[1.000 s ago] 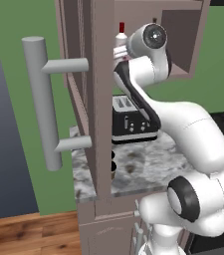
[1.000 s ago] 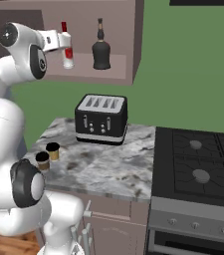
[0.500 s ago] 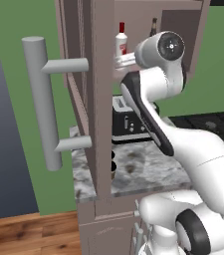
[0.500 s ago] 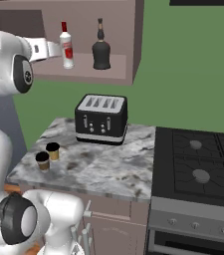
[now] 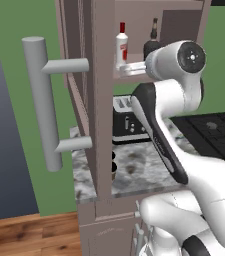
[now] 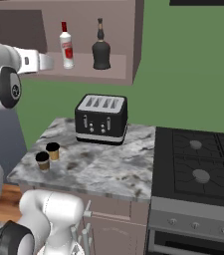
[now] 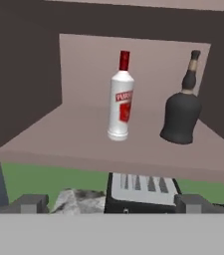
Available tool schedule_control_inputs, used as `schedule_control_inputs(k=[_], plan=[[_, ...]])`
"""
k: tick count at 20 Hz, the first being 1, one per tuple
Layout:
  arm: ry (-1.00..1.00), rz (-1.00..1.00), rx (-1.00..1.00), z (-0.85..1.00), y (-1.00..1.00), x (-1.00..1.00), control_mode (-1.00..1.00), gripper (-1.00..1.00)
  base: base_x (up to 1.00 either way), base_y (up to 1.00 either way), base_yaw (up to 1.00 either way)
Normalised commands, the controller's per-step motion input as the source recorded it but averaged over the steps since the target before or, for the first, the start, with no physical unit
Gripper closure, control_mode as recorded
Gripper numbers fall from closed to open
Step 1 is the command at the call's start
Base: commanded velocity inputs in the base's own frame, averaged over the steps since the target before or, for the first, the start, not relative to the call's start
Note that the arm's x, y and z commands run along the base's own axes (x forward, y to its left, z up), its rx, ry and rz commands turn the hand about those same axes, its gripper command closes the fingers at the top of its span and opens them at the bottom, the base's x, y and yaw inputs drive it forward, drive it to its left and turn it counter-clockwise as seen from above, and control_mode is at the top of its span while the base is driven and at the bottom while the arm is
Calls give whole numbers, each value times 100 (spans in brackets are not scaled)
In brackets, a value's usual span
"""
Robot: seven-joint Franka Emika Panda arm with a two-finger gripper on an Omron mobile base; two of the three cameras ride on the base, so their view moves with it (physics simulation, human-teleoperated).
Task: Sort all alcoholic drinks to one cabinet, and non-alcoholic drinks to the other.
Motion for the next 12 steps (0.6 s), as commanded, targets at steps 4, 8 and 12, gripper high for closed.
schedule_control_inputs(k=[4, 8, 12], plan=[[10, 2, 7, -11, 0, -52, -100, -100, 0, 0, 0], [13, 4, 7, -15, 0, -47, -100, -100, 0, 0, 0], [13, 4, 7, -17, 0, -43, -100, -100, 0, 0, 0]])
